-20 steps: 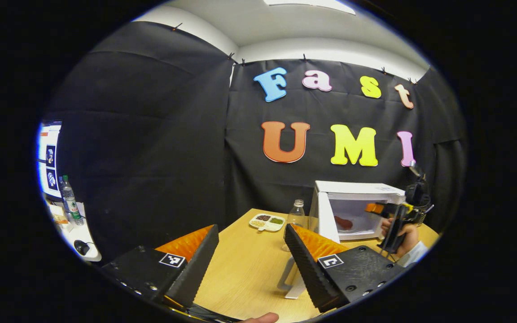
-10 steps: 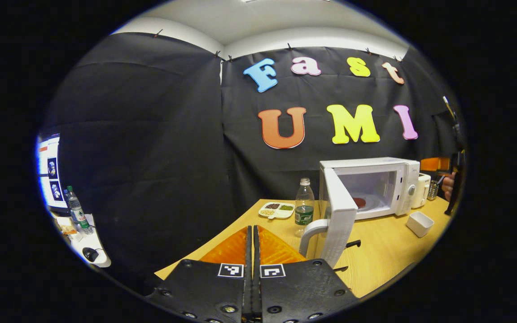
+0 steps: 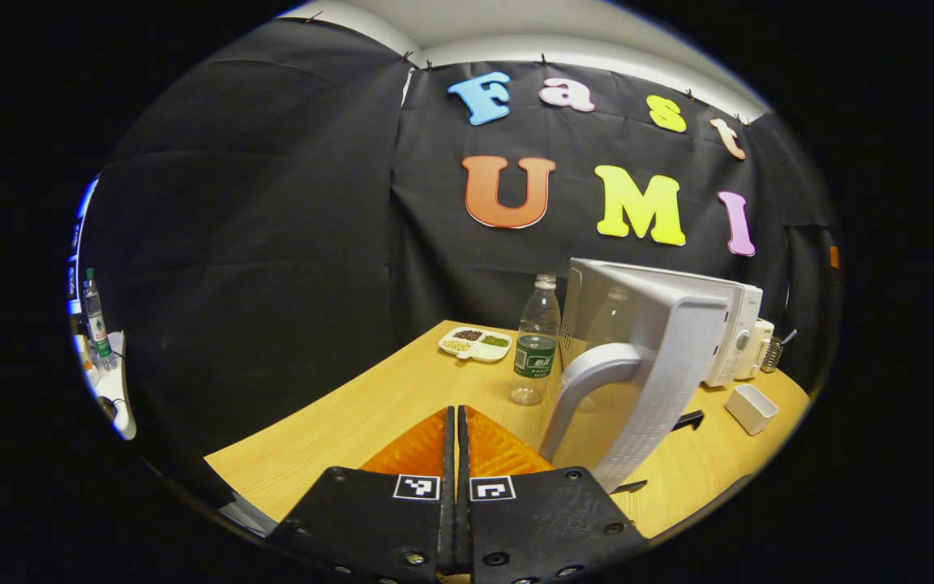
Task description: Open the microwave oven with the left hand, put the food in, and close the microwave oven.
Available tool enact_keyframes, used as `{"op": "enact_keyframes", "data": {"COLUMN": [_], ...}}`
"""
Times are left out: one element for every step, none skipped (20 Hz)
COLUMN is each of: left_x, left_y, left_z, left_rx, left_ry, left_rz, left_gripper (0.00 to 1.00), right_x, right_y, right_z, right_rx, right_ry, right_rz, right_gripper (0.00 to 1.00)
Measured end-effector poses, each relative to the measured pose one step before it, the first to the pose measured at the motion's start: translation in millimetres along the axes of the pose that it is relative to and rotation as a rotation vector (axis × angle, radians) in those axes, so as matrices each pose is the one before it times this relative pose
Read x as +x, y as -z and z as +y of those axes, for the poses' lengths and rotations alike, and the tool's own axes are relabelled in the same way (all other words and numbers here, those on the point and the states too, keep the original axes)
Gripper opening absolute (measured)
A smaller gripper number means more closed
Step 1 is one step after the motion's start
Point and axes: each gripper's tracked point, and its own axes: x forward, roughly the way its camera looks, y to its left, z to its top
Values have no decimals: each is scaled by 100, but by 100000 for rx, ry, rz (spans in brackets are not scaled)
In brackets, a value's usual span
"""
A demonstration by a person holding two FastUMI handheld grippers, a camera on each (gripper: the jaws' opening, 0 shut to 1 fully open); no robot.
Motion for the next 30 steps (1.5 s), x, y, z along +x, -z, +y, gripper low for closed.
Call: {"op": "enact_keyframes", "data": {"left_x": [392, 285, 47, 22, 121, -80, -265, -17, -127, 42, -272, -117, -51, -66, -122, 64, 33, -3, 18, 200, 238, 448, 406, 391, 490, 652, 599, 789, 805, 979], "left_y": [567, 737, 288, 96, 266, 169, -344, -304, -51, 141, -77, -188, -96, -260, -105, -79, -192, -9, -106, -274, -140, -191, -208, -157, -233, -124, 40, -84, -145, -80], "left_z": [-120, -499, -838, -266, -304, -298, -296, -600, -685, -641, -781, -883, -905, -1026, -1200, -1264, -1270, -1341, -1346, -1417, -1429, -1269, -1225, -1459, -1326, -1238, -1193, -932, -1076, -912], "left_rx": [-318, -594, -200, 1097, 1669, 195, -878, -791, -801, -117, 518, 763, 899, 590, 38, -161, 105, 178, 656, 1130, 1026, 674, 480, 110, 122, 253, 875, 818, 636, 257], "left_ry": [330, 1142, 1680, -1159, -605, 1020, 372, 684, 1224, 939, 1096, 1426, 1241, 1732, 2153, 2071, 2217, 1938, 1809, 1932, 2245, 2163, 1677, 1837, 2027, 1663, 1587, 1352, 1358, 1324], "left_rz": [1003, 1547, 348, -345, -52, 49, -674, -1110, -327, 8, -471, -687, -334, -644, -357, -461, -305, -17, -275, -947, -202, -576, -252, -564, -511, -253, 444, -45, -62, 279], "left_gripper": [0, 0, 0, 0, 0, 0, 0, 0, 0, 0, 0, 0, 0, 0, 0, 0, 0, 0, 0, 0, 0, 0, 0, 0, 0, 0, 0, 0, 0, 0], "right_x": [-586, -488, -269, -266, -101, -221, 21, -204, 82, -53, -8, 114, -41, -98, -51, -111, -104, -75, -147, -184, -140, -324, -202, -283, -304, -194, -257, -341, -278, -184], "right_y": [-512, -328, -201, -136, -242, -318, -75, 93, -125, 159, 209, 200, 98, 40, -82, 12, -187, -52, -114, -81, -80, -68, -152, -91, -173, -95, -250, -185, -112, -108], "right_z": [-838, -886, -582, -243, 10, 4, -208, -527, -318, 24, 145, 189, 158, 51, 31, -119, -222, -289, -228, -181, -126, -135, -168, -171, -201, -358, -352, -400, -346, -193], "right_rx": [1028, 1207, 1177, 1614, 885, -142, -822, -198, 224, 288, 275, 594, 434, 145, -357, -402, -79, -250, -365, -494, -749, -654, -434, -526, -644, -766, -693, -754, -612, -381], "right_ry": [1319, 1550, 723, -560, -1167, -1924, -423, 866, 963, 272, -565, -830, -911, -692, -501, -160, 412, 631, 711, 770, 321, 213, 294, 184, 437, 787, 844, 931, 569, 20], "right_rz": [-1101, -653, -235, -337, -533, -1205, -461, -719, -596, 35, 491, 470, 492, 74, -52, -236, -658, -551, -559, -409, -426, -427, -416, -468, -393, -530, -943, -761, -691, -805], "right_gripper": [99, 99, 99, 98, 99, 99, 98, 98, 98, 98, 98, 98, 99, 99, 99, 99, 98, 98, 98, 98, 98, 98, 98, 98, 98, 98, 98, 98, 98, 99]}}
